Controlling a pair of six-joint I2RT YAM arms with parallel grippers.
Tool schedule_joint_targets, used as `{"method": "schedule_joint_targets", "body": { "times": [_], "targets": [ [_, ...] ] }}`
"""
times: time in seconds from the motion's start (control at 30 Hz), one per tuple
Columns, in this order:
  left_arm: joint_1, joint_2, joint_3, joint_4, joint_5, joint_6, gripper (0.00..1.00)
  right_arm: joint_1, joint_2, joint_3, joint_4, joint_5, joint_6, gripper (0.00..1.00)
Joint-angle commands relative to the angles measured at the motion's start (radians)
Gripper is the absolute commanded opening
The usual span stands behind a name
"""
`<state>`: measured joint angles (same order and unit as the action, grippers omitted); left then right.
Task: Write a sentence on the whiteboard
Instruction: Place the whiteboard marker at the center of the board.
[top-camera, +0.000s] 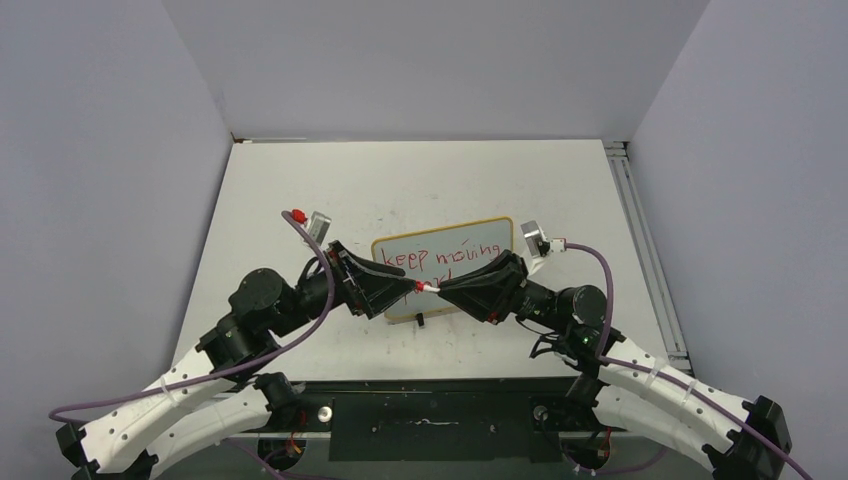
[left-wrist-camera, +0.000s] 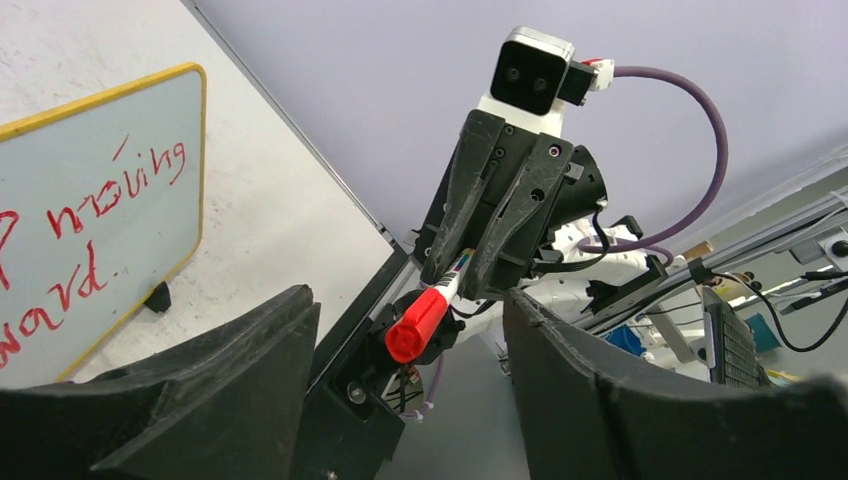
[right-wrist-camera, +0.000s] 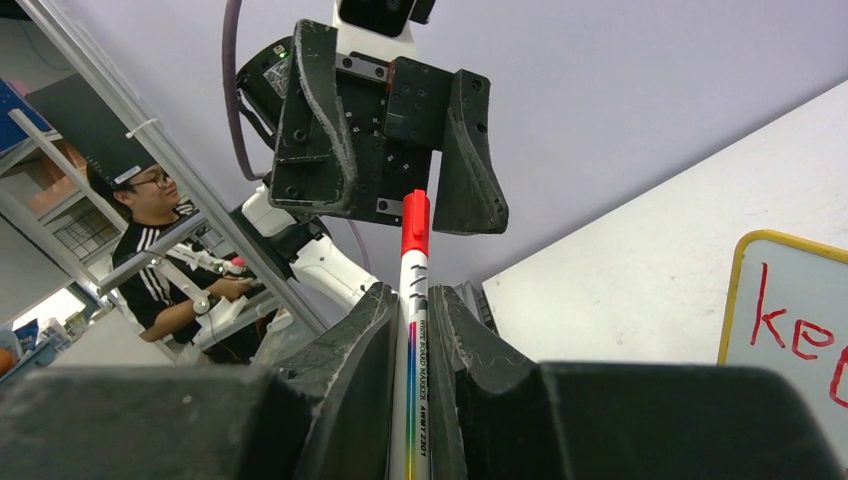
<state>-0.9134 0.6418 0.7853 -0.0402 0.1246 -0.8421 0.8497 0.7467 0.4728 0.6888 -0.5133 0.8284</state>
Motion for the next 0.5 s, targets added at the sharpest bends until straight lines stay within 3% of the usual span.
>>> {"method": "schedule_joint_targets", "body": {
  "times": [0.0,0.17,0.47],
  "targets": [
    [0.010,0.000,-0.007,0.124,0.035,-0.048,0.61,-0.002,0.009,-0.002,0.113,-0.033,0.014,0.05],
    [0.016,-0.004,-0.015,0.144,0.037,-0.064,0.48,-0.001,0.014,-0.001,0.121,-0.038,0.017,0.05],
    [0.019,0.013,-0.017,0.163,0.063,-0.077,0.41,-0.001,0.016,0.007,0.112,-0.030,0.008,0.05]
  ]
}}
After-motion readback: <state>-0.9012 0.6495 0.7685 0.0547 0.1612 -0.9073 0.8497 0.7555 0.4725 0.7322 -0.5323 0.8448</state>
